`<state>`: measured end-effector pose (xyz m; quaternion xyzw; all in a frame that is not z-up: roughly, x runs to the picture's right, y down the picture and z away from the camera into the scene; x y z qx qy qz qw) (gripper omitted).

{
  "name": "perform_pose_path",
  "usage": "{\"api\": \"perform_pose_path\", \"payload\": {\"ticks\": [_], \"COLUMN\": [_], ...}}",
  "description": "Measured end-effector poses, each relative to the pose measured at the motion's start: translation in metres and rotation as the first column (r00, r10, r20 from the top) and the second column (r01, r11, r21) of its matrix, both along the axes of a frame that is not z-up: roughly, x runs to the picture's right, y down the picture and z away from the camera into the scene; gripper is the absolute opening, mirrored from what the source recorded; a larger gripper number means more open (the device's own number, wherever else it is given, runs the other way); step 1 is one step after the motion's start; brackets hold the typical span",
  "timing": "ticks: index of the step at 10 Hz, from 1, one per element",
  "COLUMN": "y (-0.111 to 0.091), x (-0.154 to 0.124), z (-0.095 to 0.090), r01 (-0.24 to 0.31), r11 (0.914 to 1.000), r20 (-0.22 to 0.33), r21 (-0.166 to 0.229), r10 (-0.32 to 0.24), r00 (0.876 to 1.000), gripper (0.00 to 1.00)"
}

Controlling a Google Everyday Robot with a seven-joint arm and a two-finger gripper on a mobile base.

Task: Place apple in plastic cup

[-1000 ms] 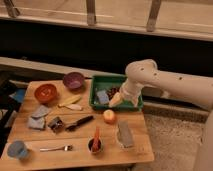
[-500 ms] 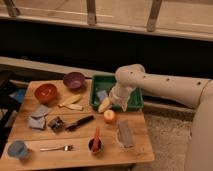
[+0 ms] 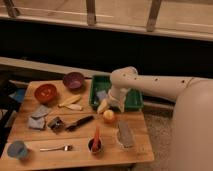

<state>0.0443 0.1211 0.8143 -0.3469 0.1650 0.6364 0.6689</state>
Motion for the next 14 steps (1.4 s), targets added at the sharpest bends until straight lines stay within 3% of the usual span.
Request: {"api": "perform_pose_path", "payload": {"ticks": [4, 9, 12, 14], "y": [0.011, 0.023, 0.029, 0.031], "x": [0.000, -0.004, -0.006, -0.008], "z": [0.023, 0.033, 0.033, 0.034], "r01": [0.015, 0.031, 0.038, 0.043], "r11": [0.9985, 0.9944, 0.9922, 0.9910], "r20": [-0.033, -0.033, -0.019, -0.010], "r21": [-0.052, -0.101, -0.119, -0.127], "r10": [-0.017, -0.034, -0.040, -0.045], "r00": [0.999, 0.999, 0.999, 0.999], "gripper": [0.80, 0.80, 0.57, 0.35]}}
